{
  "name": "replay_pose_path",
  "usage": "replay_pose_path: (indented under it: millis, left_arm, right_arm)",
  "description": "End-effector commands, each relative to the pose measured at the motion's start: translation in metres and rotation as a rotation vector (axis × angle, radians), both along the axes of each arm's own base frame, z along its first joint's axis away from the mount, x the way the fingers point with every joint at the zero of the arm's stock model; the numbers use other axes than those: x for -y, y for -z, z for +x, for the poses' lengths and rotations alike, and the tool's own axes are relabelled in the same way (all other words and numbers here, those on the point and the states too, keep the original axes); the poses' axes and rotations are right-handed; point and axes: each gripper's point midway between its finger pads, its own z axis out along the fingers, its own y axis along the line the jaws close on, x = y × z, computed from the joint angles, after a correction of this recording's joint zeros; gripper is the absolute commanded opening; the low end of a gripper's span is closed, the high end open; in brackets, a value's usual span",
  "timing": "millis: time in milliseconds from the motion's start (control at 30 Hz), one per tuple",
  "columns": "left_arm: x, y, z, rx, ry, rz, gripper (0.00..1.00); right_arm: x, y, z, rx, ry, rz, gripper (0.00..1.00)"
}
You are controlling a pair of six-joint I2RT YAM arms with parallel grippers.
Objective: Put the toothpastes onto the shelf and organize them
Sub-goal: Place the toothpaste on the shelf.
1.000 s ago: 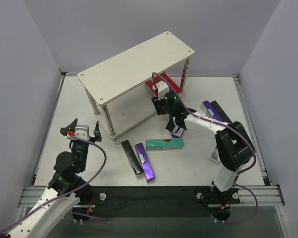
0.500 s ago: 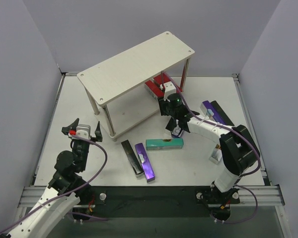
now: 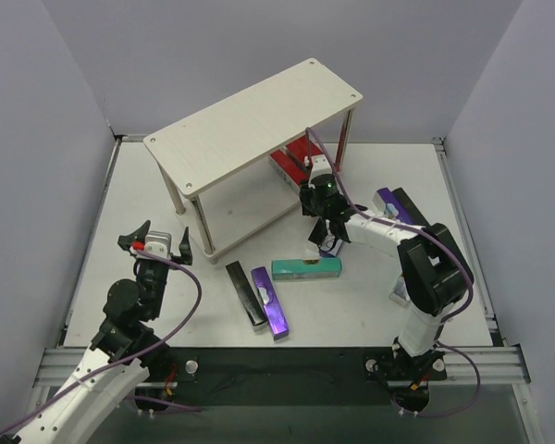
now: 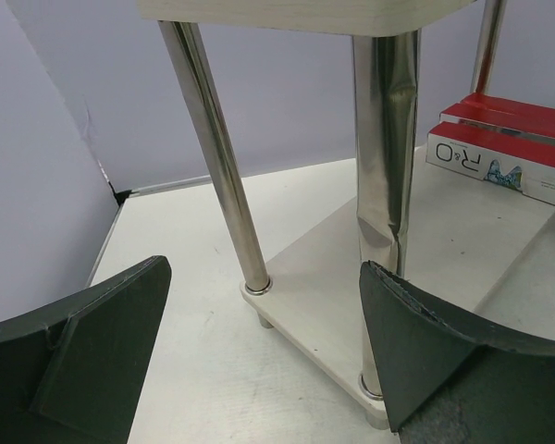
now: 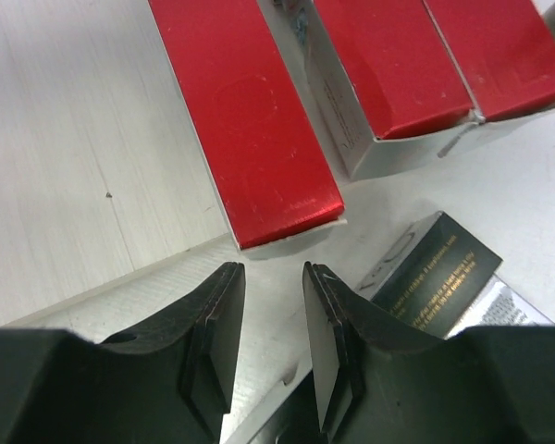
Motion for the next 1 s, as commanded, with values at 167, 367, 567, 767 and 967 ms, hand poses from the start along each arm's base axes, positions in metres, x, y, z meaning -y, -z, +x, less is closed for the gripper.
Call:
replay_pose_path:
  millis: [167, 367, 567, 767, 967]
  left_arm:
    - [0.001, -0.018, -0.001, 0.035, 0.013, -0.036, 0.95]
    - [0.002, -0.017, -0.001, 0.033, 0.018, -0.037, 0.95]
    - [0.002, -0.017, -0.001, 0.032, 0.022, -0.035, 0.95]
    - [0.003, -0.018, -0.002, 0.035, 0.027, -0.039, 0.95]
    - [0.004, -0.019, -0.002, 0.037, 0.037, -0.039, 0.95]
  right_arm:
    - [-0.014, -0.025, 0.036, 0.090, 0.040, 0.094, 0.29]
    - [-0.021, -0.029, 0.040, 0.115, 0.015, 0.122, 0.29]
    - [-0.006, -0.031, 0.030, 0.125, 0.085, 0.129, 0.30]
    - [-0.016, -0.068, 0.007, 0.224, 0.037, 0.183, 0.31]
    - [-0.050, -0.076, 0.007, 0.230, -0.098, 0.267, 0.30]
